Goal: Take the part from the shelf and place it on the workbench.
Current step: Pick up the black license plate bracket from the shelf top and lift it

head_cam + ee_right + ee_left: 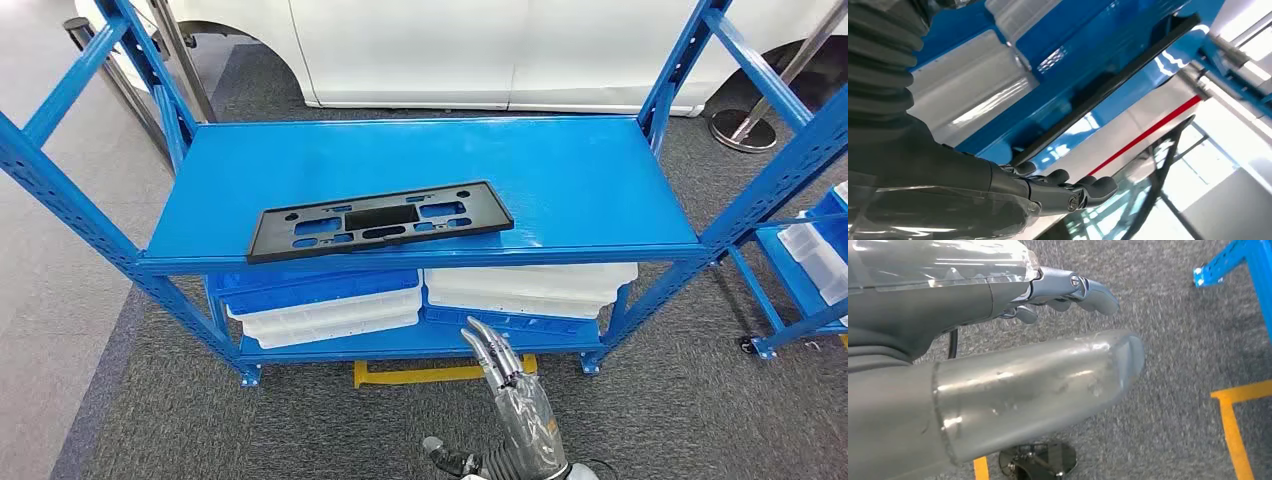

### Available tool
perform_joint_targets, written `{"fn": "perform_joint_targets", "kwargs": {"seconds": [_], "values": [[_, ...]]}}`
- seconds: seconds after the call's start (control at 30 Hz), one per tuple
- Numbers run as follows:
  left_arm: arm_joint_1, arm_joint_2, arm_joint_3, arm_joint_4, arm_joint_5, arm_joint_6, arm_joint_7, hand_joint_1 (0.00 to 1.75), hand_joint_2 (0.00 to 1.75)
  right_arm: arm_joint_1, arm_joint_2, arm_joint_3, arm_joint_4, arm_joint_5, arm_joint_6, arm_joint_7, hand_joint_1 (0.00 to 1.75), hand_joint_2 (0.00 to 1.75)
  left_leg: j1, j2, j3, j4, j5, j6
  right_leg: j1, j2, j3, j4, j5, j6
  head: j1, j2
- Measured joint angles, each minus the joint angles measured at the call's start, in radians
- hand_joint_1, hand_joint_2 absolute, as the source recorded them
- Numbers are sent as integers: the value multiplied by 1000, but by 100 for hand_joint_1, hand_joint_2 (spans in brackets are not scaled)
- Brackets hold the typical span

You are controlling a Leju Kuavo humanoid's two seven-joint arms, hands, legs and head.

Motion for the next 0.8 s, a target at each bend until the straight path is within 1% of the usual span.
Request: {"fn": "perform_joint_targets", "kwargs": {"seconds": [0.03, 0.07, 0.1, 0.13, 0.2, 0.23, 0.27, 0.3, 0.33, 0.37, 0.4, 0.43, 0.47, 0.5, 0.53, 0.57, 0.6, 0.63, 0.67, 0.7, 0.73, 0.77, 0.8], "values": [[-3, -2, 8, -1, -14, -3, -1, 0, 0, -2, -2, 2, 0, 2, 4, -2, 0, 0, -2, -3, -3, 3, -1, -2, 0, 15, 9, -22, -1, -3, 0, 0], [-5, -3, 14, -2, -23, -4, -2, 0, 0, -3, -3, 3, 1, 4, 7, -3, 0, 0, -2, -7, -5, 3, -1, -4, 0, 20, 14, -33, -1, -4, 0, 0], [-8, -5, 29, -6, -40, -6, -3, 0, 0, -7, -5, 7, 1, 8, 11, -5, 0, 0, -1, -15, -8, 6, -2, -12, -2, 22, 23, -55, 1, -10, 0, 0], [-12, -8, 46, -10, -56, -8, -4, 0, 0, -11, -8, 12, 1, 12, 17, -6, 0, 0, 1, -12, -34, 53, -29, -25, -3, 15, 33, -76, 0, -18, -1, 0], [-13, -9, 69, -16, -70, -9, -5, 0, 0, -18, -12, 19, 1, 13, 23, -5, 0, 0, 10, 1, -106, 193, -97, -50, -5, -26, 40, -87, 2, -31, -1, 0], [-13, -9, 74, -17, -73, -9, -5, 0, 0, -18, -13, 22, 2, 10, 28, -5, 0, 0, 14, 13, -143, 264, -125, -59, -4, -42, 43, -88, 0, -33, -1, 0], [-12, -9, 78, -18, -77, -9, -5, 0, 0, -18, -13, 22, 2, 6, 30, -4, 0, 0, 16, 16, -150, 276, -118, -63, -4, -52, 44, -87, -2, -32, -1, 0], [-11, -9, 83, -19, -81, -10, -6, 0, 0, -18, -13, 23, 3, 2, 31, -3, 0, 0, 18, 21, -138, 247, -91, -65, -5, -60, 46, -86, -5, -29, -1, 0], [-11, -9, 87, -21, -87, -11, -6, 0, 0, -18, -13, 23, 4, -2, 31, 0, 0, 0, 20, 27, -109, 186, -54, -66, -6, -66, 49, -83, -9, -25, -1, 0], [-11, -9, 91, -24, -94, -12, -7, 0, 0, -18, -13, 23, 4, -7, 30, 3, 0, 0, 20, 32, -74, 116, -24, -64, -6, -71, 51, -81, -13, -19, -1, 0], [-12, -9, 95, -26, -101, -14, -8, 0, 0, -18, -13, 23, 4, -11, 28, 8, 0, 0, 18, 35, -46, 59, -2, -60, -6, -75, 52, -78, -17, -13, -1, 0], [-12, -9, 99, -28, -108, -15, -9, 0, 0, -18, -13, 23, 4, -15, 26, 11, 0, 0, 16, 36, -29, 25, 7, -53, -5, -77, 53, -76, -19, -7, -1, 0], [-11, -10, 104, -30, -116, -17, -10, 0, 0, -19, -13, 23, 4, -17, 24, 14, 0, 0, 13, 35, -24, 13, 6, -46, -3, -79, 53, -75, -19, -1, -1, 0], [-11, -10, 110, -31, -123, -18, -11, 0, 0, -19, -13, 24, 4, -18, 23, 16, 0, 0, 10, 34, -25, 13, 7, -39, -2, -80, 53, -77, -18, 5, -1, 0], [-11, -10, 115, -31, -129, -19, -11, 0, 0, -20, -13, 24, 4, -17, 23, 18, 0, 0, 12, 34, -25, 10, 9, -32, -3, -78, 54, -78, -18, 10, -1, 0], [-12, -10, 119, -31, -134, -20, -13, 0, 0, -21, -13, 25, 4, -16, 23, 19, 0, 0, 13, 33, -24, 6, 12, -25, -4, -72, 52, -73, -23, 15, -1, 0], [-15, -10, 123, -31, -139, -21, -14, 0, 0, -21, -13, 25, 4, -16, 25, 19, 0, 44, 14, 33, -22, 1, 15, -18, -6, -62, 43, -52, -39, 19, -1, 0], [-18, -9, 126, -31, -144, -21, -16, 0, 0, -22, -13, 26, 4, -15, 26, 19, 0, 87, 16, 33, -21, -2, 17, -11, -7, -49, 24, -9, -65, 21, -1, 0], [-21, -9, 130, -31, -148, -21, -18, 0, 0, -22, -13, 27, 5, -13, 27, 19, 0, 131, 14, 33, -21, -3, 17, -6, -8, -38, -6, 53, -98, 23, -1, 0], [-24, -8, 133, -31, -153, -20, -20, 0, 0, -22, -13, 28, 7, -9, 27, 20, 0, 175, 12, 32, -21, -3, 17, -2, -8, -31, -41, 122, -128, 24, -1, 0], [-27, -8, 136, -31, -157, -18, -21, 0, 0, -22, -13, 28, 10, 0, 26, 23, 0, 175, 10, 31, -21, -2, 17, 0, -8, -28, -69, 177, -144, 24, -1, 0], [-29, -8, 140, -30, -162, -15, -22, 0, 0, -21, -13, 29, 12, 15, 22, 28, 0, 175, 8, 28, -20, -2, 16, 1, -8, -27, -84, 201, -141, 23, -1, 0], [-31, -8, 144, -28, -167, -12, -22, 0, 0, -22, -13, 29, 15, 47, 13, 42, 0, 175, 6, 25, -19, -2, 15, 2, -8, -27, -80, 186, -118, 21, -1, 0]]}}
